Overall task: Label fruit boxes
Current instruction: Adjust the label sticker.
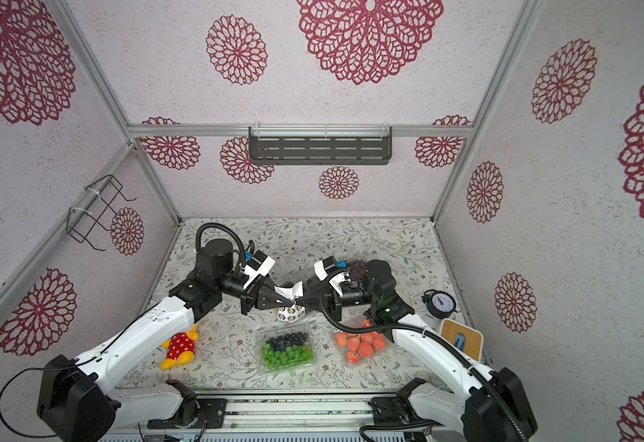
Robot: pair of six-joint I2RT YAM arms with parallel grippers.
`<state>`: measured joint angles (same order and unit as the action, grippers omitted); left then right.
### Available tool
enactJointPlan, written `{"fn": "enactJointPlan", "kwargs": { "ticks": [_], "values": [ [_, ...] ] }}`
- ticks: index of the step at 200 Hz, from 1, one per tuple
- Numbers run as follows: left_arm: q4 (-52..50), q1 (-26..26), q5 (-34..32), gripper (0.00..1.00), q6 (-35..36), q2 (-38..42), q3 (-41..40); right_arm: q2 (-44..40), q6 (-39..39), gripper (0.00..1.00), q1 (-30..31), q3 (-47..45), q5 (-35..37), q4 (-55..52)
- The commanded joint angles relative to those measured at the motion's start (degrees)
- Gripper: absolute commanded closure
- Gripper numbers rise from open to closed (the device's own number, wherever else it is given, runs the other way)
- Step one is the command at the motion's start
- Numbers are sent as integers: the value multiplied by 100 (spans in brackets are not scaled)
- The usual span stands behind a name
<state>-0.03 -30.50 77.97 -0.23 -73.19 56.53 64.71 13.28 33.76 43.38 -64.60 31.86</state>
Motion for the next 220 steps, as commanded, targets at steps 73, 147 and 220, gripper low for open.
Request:
{"fn": "enactJointPlan", "kwargs": {
  "ticks": [73, 147, 220],
  "values": [
    [-82, -96, 27, 100, 120, -74, 227, 66, 417, 100, -54, 23, -36, 712],
    [12, -104, -140, 100, 17, -161, 227, 262, 481, 100, -54, 66, -46, 792],
    [70, -79, -537, 93, -63, 49, 96, 245, 456, 100, -54, 119, 64, 681]
  ]
}}
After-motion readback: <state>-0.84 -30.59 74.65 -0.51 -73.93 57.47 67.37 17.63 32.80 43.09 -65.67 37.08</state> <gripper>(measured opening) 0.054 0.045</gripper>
